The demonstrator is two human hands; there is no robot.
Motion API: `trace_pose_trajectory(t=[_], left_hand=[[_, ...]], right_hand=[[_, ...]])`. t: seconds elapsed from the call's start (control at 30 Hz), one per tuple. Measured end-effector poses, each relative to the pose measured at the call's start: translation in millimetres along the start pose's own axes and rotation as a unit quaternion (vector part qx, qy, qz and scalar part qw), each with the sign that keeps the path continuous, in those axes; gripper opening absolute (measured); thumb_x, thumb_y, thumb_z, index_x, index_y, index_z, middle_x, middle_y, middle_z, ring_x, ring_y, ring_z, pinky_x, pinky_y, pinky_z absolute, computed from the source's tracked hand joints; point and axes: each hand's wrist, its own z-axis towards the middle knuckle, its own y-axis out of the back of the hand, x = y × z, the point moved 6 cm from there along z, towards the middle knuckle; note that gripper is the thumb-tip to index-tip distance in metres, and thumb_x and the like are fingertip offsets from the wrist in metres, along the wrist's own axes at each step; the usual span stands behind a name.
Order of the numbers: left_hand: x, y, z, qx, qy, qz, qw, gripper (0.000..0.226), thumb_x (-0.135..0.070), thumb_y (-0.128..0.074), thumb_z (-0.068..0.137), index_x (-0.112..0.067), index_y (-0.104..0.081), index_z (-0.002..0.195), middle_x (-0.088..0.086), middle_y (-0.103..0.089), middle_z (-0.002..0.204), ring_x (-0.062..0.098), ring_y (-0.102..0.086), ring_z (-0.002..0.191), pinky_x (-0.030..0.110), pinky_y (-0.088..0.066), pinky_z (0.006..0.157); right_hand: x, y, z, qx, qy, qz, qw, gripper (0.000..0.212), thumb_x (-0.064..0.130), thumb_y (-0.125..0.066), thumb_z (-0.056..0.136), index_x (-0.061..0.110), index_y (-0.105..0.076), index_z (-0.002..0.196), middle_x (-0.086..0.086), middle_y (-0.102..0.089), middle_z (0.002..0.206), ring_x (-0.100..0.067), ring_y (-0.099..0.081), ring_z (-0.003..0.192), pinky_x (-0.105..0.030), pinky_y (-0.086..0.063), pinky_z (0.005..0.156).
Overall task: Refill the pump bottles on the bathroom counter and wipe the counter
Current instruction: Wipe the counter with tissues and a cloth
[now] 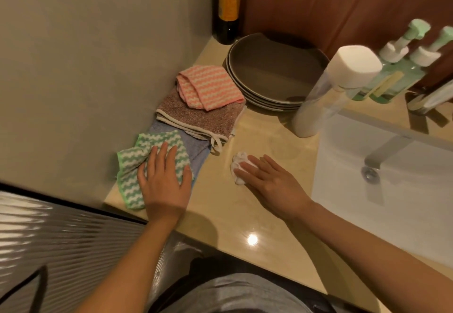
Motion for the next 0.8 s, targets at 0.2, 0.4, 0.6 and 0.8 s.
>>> trace_pose_trajectory(t=[0.2, 0.4, 0.6, 0.8], left_hand=[[0, 0, 0, -0.003, 0.001, -0.002, 1.000, 0.058, -0.044, -0.031, 0.091, -0.013, -0.048, 0.136, 0.006, -0.042, 0.147, 0.025, -0.030, 0.139, 0.047, -0.021, 0.109], [1, 0, 0, -0.007, 0.002, -0.006, 1.000, 0.056, -0.044, -0.032, 0.091, -0.013, -0.049, 0.135, 0.006, -0.043, 0.146, 0.024, -0.031, 0.139, 0.047, -0.022, 0.109], [0, 0, 0, -0.007, 0.004, -0.008, 1.000, 0.056, -0.044, -0.032, 0.091, -0.014, -0.049, 0.135, 0.005, -0.043, 0.146, 0.024, -0.031, 0.139, 0.047, -0.022, 0.109], [0, -1, 0, -0.004, 0.003, -0.006, 1.000, 0.057, -0.044, -0.031, 0.091, -0.013, -0.049, 0.135, 0.005, -0.042, 0.147, 0.024, -0.031, 0.139, 0.047, -0.022, 0.109]], right_hand=[[-32, 14, 43, 0.018, -0.079, 0.014, 0.997, 0.042, 0.016, -0.048, 0.097, 0.019, -0.045, 0.139, -0.009, -0.046, 0.142, -0.031, -0.039, 0.134, -0.043, -0.022, 0.112], [-63, 20, 79, 0.023, -0.211, 0.042, 0.976, 0.051, 0.001, -0.032, 0.097, 0.020, -0.035, 0.144, -0.007, -0.030, 0.152, -0.026, -0.021, 0.142, -0.038, -0.014, 0.115], [-50, 20, 82, -0.006, -0.279, 0.084, 0.957, 0.050, -0.001, -0.032, 0.097, 0.015, -0.033, 0.145, -0.010, -0.028, 0.153, -0.030, -0.028, 0.138, -0.037, -0.031, 0.105], [4, 5, 54, -0.058, -0.212, 0.117, 0.969, 0.047, -0.005, -0.050, 0.090, 0.005, -0.046, 0.135, -0.020, -0.043, 0.142, -0.038, -0.040, 0.132, -0.042, -0.034, 0.106]])
